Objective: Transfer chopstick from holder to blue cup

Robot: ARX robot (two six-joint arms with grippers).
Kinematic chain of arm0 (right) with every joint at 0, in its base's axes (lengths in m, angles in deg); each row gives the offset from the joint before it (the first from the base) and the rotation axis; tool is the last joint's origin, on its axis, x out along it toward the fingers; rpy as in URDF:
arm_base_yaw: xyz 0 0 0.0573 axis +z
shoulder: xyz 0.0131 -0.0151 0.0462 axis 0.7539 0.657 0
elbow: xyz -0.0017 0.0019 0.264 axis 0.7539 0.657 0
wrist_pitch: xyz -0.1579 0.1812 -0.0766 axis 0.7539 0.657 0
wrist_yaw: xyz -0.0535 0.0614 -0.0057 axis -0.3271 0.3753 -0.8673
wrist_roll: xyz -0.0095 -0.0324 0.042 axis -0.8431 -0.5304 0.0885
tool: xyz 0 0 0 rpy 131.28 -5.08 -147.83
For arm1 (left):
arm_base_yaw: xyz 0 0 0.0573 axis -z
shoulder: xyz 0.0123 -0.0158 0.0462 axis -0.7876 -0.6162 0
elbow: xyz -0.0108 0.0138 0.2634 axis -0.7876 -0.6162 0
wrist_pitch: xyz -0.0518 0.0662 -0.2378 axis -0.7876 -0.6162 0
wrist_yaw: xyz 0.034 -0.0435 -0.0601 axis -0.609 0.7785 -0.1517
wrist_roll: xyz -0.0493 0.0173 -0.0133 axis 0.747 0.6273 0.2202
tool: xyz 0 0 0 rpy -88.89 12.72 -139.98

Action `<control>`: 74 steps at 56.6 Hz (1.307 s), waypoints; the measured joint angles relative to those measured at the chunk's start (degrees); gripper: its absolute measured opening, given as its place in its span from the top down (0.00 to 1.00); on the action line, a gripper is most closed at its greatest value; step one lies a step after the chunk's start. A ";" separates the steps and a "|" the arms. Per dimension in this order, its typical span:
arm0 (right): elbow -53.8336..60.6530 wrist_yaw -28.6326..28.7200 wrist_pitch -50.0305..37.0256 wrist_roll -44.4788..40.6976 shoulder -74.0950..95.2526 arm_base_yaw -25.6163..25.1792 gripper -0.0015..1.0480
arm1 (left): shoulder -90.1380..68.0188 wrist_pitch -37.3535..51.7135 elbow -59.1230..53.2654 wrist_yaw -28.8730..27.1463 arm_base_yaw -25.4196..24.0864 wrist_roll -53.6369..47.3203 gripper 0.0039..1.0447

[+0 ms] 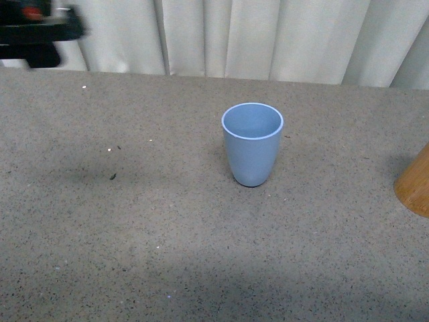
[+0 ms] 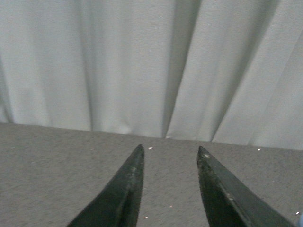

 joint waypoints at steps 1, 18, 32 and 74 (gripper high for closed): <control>0.00 0.00 0.00 0.00 0.00 0.00 0.09 | 0.48 0.33 -0.72 0.92 -0.85 -0.22 0.66; 0.00 -0.09 0.07 -0.02 0.00 -0.04 0.09 | 63.39 -53.18 -20.55 12.09 -13.64 -2.08 0.97; 0.00 0.04 0.07 0.00 0.00 -0.04 0.09 | 97.11 -78.36 -20.55 11.74 -13.77 -2.32 0.97; -29.77 -13.55 -29.09 11.98 82.75 -3.34 0.09 | 81.05 -101.07 -12.92 49.81 -24.37 30.56 0.07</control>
